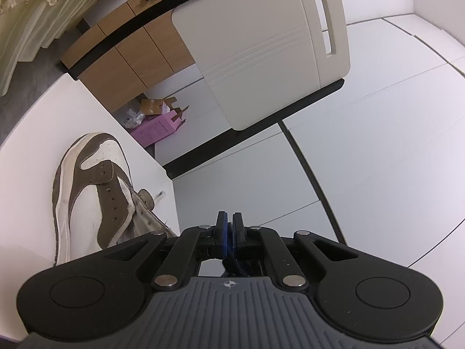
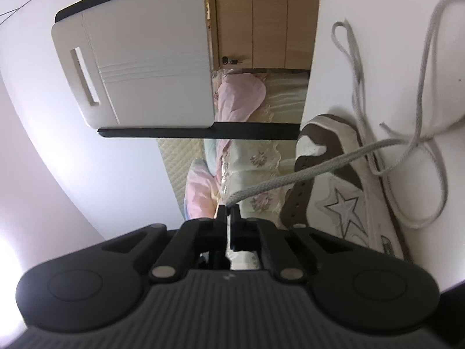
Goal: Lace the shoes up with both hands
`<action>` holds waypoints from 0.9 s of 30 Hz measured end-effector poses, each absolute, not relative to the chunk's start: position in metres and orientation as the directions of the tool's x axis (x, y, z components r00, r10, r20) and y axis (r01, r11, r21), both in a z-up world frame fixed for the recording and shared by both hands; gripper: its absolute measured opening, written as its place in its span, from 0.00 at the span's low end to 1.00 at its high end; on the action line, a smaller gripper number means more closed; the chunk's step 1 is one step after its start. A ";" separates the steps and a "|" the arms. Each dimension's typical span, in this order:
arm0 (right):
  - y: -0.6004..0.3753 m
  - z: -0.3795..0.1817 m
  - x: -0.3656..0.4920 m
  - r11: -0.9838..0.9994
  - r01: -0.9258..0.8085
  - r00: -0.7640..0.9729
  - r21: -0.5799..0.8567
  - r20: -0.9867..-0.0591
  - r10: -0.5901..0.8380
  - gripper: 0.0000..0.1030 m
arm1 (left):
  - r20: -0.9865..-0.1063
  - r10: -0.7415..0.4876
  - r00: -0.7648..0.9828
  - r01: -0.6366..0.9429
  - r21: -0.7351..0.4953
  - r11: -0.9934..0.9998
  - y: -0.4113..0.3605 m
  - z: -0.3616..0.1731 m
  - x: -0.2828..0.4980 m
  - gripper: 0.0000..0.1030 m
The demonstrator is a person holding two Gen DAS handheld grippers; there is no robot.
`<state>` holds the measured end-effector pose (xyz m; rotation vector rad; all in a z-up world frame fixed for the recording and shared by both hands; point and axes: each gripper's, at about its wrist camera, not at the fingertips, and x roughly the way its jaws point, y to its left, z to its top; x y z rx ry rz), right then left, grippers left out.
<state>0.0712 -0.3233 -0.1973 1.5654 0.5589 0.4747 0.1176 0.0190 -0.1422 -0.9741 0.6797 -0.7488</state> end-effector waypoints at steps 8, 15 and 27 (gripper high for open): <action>-0.322 -0.195 0.070 -0.006 0.051 0.783 0.999 -0.036 0.621 0.02 | -0.194 -0.795 0.575 0.155 -0.929 0.338 0.025 -0.152 0.123 0.41; -0.319 -0.195 0.070 0.002 0.049 0.772 0.999 -0.039 0.634 0.02 | -0.196 -0.793 0.577 0.113 -0.942 0.315 0.031 -0.156 0.126 0.42; -0.318 -0.195 0.071 -0.047 0.034 0.766 0.998 0.004 0.643 0.07 | -0.109 -0.813 0.572 0.161 -0.957 0.241 0.030 -0.154 0.123 0.03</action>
